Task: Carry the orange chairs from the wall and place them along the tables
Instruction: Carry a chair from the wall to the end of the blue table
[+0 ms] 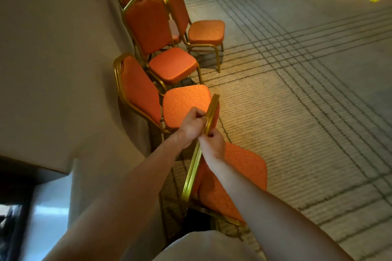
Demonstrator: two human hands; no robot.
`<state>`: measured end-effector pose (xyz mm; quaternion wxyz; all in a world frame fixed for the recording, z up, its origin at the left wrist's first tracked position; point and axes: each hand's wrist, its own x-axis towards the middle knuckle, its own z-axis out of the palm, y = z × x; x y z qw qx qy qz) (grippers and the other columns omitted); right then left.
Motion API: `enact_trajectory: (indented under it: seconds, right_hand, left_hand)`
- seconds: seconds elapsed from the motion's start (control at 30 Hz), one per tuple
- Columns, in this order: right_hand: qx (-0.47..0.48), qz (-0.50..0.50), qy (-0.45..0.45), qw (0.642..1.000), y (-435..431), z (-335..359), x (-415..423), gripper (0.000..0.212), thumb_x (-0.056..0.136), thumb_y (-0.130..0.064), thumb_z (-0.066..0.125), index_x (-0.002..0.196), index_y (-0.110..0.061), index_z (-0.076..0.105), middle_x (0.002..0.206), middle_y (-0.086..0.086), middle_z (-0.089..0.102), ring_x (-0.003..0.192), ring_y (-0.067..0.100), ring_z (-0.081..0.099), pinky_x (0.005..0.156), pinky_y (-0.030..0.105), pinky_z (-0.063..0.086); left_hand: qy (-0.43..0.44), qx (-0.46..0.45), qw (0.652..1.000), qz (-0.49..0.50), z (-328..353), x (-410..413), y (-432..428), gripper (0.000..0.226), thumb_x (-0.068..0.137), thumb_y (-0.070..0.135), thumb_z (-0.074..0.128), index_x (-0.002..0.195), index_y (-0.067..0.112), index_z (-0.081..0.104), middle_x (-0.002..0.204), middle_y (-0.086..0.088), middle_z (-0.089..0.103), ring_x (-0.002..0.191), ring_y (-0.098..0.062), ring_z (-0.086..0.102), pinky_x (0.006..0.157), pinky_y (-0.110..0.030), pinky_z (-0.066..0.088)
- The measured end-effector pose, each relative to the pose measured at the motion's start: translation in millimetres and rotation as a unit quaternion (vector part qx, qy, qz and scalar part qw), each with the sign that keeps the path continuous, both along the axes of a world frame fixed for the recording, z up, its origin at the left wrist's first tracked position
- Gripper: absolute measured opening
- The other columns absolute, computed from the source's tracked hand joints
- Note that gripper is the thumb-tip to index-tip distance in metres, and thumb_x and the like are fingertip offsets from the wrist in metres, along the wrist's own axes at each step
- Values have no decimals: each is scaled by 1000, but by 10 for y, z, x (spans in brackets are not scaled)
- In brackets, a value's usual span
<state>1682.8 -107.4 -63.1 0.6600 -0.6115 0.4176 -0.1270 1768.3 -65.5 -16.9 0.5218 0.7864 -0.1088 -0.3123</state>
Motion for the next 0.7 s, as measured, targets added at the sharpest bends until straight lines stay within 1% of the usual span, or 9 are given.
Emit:
enact_trajectory:
  seconds: [0.07,0.13,0.23,0.3,0.43,0.53,0.63,0.67,0.7]
  right_hand:
    - [-33,-41,-14,998,-112,19,-250,25,86,-39,72,73,-23,57,65,-5,59,53,3,54,54,29,43]
    - [-62,-84,-18,994,-246,60,-501,27,88,-41,69,71,-25,55,66,-5,60,56,6,56,55,30,44]
    - [-94,-110,-14,989,-428,115,-768,24,90,-37,66,72,-25,55,66,-4,58,52,6,54,51,27,40]
    - [-103,-132,-8,986,-531,121,-927,25,89,-38,66,71,-25,53,63,-5,55,51,9,51,51,29,38]
    - [-124,-150,10,981,-702,120,-1216,32,88,-40,66,68,-22,49,58,-6,47,48,10,43,47,31,36]
    - [-146,-157,22,976,-832,153,-1381,37,89,-45,65,69,-19,48,57,-5,42,47,11,38,46,32,33]
    - [-187,-170,53,966,-930,160,-1497,41,87,-50,64,66,-20,47,55,-7,38,47,12,34,49,35,31]
    - [-199,-175,64,962,-948,163,-1529,42,87,-50,64,64,-21,46,54,-7,36,47,12,33,49,36,30]
    - [-211,-179,70,958,-968,174,-1559,42,87,-50,65,62,-22,45,53,-7,35,47,12,32,49,36,29]
  left_hand:
    - [-16,-5,1000,-19,26,-193,-190,12,101,2,45,104,8,54,84,-3,58,73,-12,55,55,-13,46]
    - [-38,-15,998,-46,69,-394,-373,16,102,1,41,108,6,55,85,-2,59,72,-11,56,54,-12,46]
    - [-80,-36,991,-105,42,-621,-603,21,98,-5,40,103,11,54,91,-5,59,80,-15,56,67,-20,49]
    - [-125,-31,979,-161,24,-744,-756,30,96,-6,40,102,17,58,104,-8,57,93,-20,58,81,-27,51]
    - [-198,-32,945,-257,-81,-872,-1000,41,90,-10,43,103,20,67,112,-4,40,109,-21,49,93,-24,48]
    - [-238,-42,923,-299,-108,-940,-1208,45,87,-18,45,105,15,71,112,-5,32,111,-23,40,97,-22,45]
    - [-297,-47,888,-348,-173,-951,-1404,43,85,-13,51,108,16,75,110,-3,31,108,-27,38,96,-39,47]
    - [-336,-44,862,-376,-195,-936,-1456,40,85,-6,54,111,18,75,115,-5,34,111,-29,38,96,-46,47]
    - [-370,-28,831,-415,-212,-921,-1511,38,86,2,57,115,20,73,125,-9,37,120,-33,37,101,-52,43]
